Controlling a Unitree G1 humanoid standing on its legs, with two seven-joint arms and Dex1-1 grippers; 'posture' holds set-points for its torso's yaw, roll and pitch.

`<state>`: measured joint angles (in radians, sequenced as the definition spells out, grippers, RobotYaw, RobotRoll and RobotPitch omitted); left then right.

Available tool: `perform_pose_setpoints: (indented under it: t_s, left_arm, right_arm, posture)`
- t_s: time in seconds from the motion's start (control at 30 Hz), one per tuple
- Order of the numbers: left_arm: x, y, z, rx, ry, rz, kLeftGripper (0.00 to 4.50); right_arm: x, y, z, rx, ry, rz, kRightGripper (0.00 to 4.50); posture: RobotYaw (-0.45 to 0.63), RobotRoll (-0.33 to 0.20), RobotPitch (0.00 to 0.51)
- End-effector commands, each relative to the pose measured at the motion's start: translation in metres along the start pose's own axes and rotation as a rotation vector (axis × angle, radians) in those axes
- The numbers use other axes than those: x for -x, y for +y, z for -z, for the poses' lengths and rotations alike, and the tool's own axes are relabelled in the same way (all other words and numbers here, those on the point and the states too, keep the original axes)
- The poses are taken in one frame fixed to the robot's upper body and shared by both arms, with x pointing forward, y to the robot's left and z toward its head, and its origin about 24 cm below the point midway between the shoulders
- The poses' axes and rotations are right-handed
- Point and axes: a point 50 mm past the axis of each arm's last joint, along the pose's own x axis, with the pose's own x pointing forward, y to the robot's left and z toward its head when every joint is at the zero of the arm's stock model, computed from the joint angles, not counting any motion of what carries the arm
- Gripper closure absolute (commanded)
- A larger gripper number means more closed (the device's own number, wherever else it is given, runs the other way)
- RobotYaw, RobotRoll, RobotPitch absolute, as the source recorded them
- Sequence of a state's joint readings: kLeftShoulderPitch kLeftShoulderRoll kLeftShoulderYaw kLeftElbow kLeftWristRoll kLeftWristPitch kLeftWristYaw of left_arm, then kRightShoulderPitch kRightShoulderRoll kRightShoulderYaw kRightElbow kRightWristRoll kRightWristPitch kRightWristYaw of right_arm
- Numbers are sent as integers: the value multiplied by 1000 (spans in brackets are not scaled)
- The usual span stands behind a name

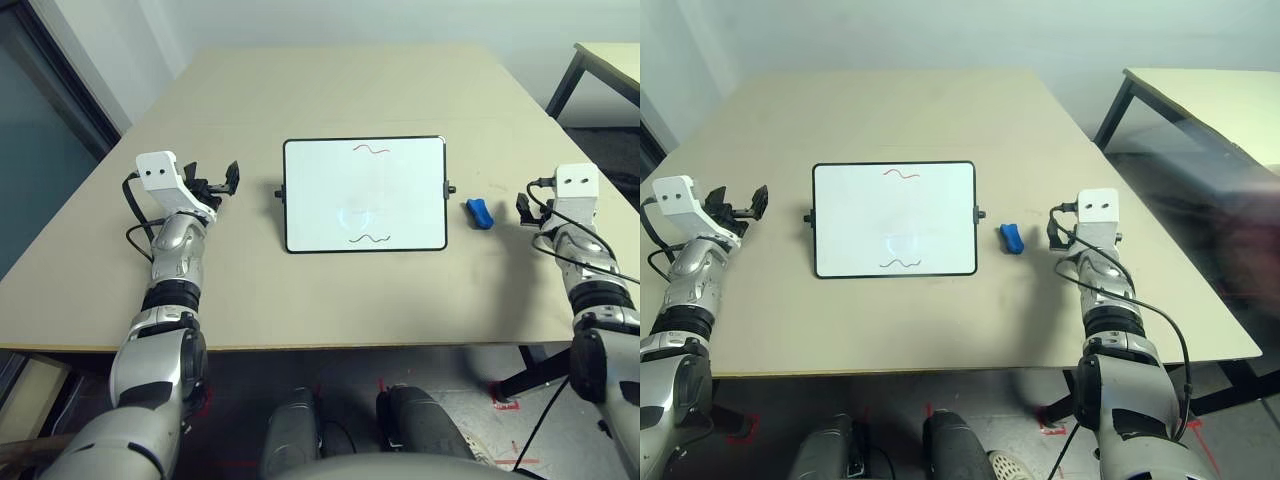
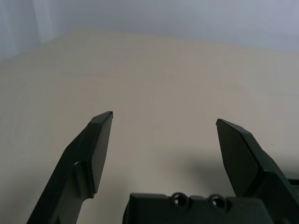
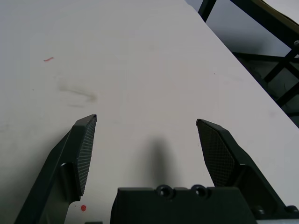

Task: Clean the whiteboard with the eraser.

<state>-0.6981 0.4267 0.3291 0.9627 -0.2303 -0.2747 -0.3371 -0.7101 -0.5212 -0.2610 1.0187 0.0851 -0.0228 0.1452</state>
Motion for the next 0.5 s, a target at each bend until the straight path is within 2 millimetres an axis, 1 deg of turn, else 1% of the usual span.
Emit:
perform_pose_setpoints:
  t_s: [0.03, 0.1, 0.17, 0.23, 0.33, 0.4, 0.5]
  left_arm:
    - [4, 6, 2, -8, 15, -13, 0]
    - [4, 7, 3, -19, 24, -10, 0]
    - [0, 9, -4, -40, 18, 15, 0]
    - [-5, 10, -17, -54, 6, 65, 0]
    - [-11, 8, -31, -92, 13, 184, 0]
    - [-15, 1, -40, -114, 17, 281, 0]
    - [-20, -14, -52, -133, 26, 431, 0]
  right_arm:
    - [2, -6, 5, -37, 27, 27, 37]
    - [2, -8, 3, -44, 22, 35, 37]
    - [2, -7, -10, -41, 2, -5, 37]
    - [4, 3, -21, -24, 21, -104, 37]
    - [16, 20, -30, -30, 77, -194, 37]
    - [24, 30, -35, -21, 96, -241, 37]
    - [35, 44, -37, -13, 139, -302, 37]
  posture:
    - [-106, 0, 57]
    - [-106, 0, 57]
    - [-117, 0, 56]
    - [-121, 0, 51]
    - [-135, 0, 43]
    - [-148, 0, 40]
    - [-154, 0, 30]
